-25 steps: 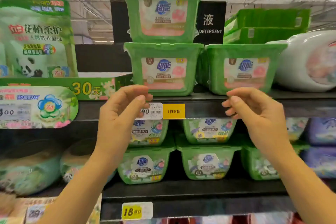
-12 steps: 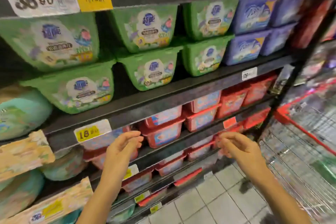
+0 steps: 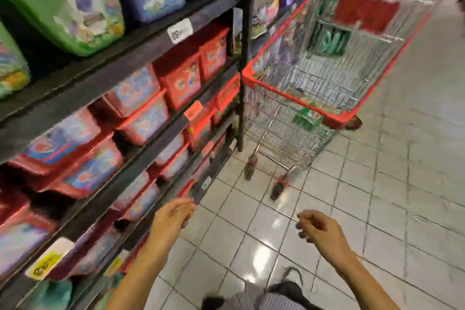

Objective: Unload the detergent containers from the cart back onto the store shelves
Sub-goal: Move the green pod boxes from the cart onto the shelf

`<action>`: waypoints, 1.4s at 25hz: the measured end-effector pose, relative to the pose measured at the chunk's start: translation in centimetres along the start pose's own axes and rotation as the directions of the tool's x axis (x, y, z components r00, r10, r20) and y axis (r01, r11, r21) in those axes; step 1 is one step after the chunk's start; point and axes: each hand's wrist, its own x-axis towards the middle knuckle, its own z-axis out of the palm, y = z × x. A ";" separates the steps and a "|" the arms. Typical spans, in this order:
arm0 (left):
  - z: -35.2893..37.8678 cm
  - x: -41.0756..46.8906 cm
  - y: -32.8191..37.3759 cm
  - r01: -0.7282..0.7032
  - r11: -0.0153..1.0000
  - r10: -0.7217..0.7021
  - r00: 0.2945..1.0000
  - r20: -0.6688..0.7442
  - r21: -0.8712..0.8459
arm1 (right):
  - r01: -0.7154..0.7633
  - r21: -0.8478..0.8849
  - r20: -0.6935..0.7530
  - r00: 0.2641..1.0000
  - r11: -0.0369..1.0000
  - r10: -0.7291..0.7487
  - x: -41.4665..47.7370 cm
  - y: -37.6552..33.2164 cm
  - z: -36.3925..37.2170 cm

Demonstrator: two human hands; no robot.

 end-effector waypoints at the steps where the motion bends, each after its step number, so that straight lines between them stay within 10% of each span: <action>1: 2.2 0.7 0.4 -0.010 1.000 0.009 0.999 0.035 0.024 | -0.044 0.012 -0.035 0.998 0.999 0.044 -0.4 1.7 -1.9; 23: 48.7 5.1 3.0 0.089 0.939 -0.233 0.876 0.423 0.333 | -0.115 0.206 -0.291 0.941 0.972 0.173 14.4 9.5 -38.9; 35: 71.3 20.2 15.9 -0.117 0.932 -0.089 0.843 0.531 0.342 | -0.345 0.285 -0.283 0.861 0.894 0.423 27.6 11.7 -50.9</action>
